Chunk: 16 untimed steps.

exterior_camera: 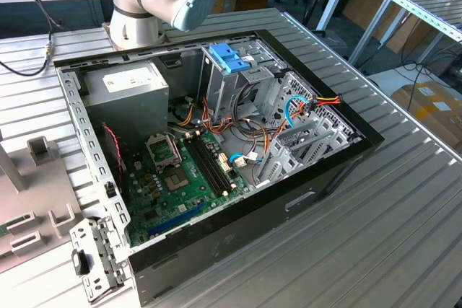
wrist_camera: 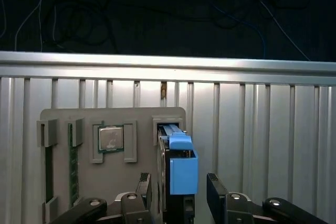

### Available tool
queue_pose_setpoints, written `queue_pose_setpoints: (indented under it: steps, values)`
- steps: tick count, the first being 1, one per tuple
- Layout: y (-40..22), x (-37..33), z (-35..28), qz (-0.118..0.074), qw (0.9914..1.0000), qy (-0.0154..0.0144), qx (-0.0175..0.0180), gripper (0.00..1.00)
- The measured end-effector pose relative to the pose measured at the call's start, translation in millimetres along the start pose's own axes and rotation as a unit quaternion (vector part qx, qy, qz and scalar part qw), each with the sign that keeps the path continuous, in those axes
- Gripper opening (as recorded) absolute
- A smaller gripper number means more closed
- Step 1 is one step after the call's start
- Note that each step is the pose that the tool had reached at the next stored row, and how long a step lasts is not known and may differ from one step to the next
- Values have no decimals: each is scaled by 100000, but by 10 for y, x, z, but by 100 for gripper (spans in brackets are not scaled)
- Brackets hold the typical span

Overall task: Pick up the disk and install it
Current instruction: 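Pick up the disk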

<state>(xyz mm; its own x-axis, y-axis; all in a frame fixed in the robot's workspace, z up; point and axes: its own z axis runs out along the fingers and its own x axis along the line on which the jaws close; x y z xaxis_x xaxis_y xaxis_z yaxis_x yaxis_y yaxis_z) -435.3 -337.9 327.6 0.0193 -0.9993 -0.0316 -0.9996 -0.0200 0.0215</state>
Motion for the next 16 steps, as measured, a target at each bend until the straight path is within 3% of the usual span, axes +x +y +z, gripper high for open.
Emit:
queue_pose_setpoints:
  steps: [16]
  values:
    - [2, 1, 68, 34, 100000, -56, 2, 54]
